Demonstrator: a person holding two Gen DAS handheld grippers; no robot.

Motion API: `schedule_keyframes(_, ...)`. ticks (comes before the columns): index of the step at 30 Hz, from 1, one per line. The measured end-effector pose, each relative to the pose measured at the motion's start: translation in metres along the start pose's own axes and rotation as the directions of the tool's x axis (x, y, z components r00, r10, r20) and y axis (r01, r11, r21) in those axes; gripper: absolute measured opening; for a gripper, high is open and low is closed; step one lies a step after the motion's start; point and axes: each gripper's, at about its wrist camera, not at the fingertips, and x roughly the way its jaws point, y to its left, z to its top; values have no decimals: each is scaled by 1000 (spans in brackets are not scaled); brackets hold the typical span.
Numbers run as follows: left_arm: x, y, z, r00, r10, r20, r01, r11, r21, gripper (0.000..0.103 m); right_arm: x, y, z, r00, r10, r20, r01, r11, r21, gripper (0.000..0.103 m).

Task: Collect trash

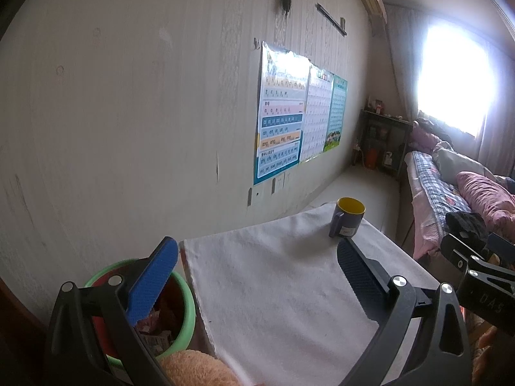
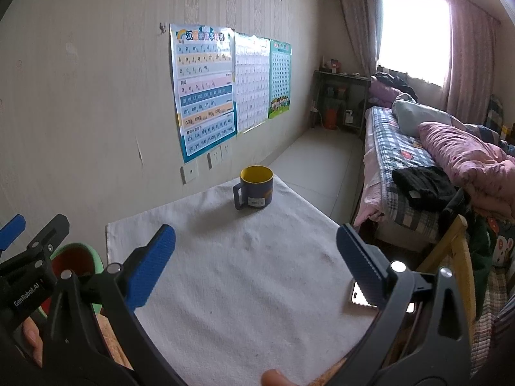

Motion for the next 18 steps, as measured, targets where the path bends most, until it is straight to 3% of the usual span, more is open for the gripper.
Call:
schedule_keyframes(9,9,5,-2,999,-25,-36,25,1000,-14,95,8,0,-2,1000,7,-21,-7,1000,3,98)
schedule_keyframes(13,19,12,-7,998,1,-56,-2,1000,-29,95,19,0,-9,999,17,-50,-17,1000,8,98)
schedule_keyframes(16,37,25,-24,987,-55,-152,50,998,-41,95,49,-5,-27,995,21,-100,-18,1000,24,98)
schedule_keyframes(18,49,41,-45,964,-106,-242,89,993,-78,95,87,-13,-50,988,13,-152,-7,999,37,98)
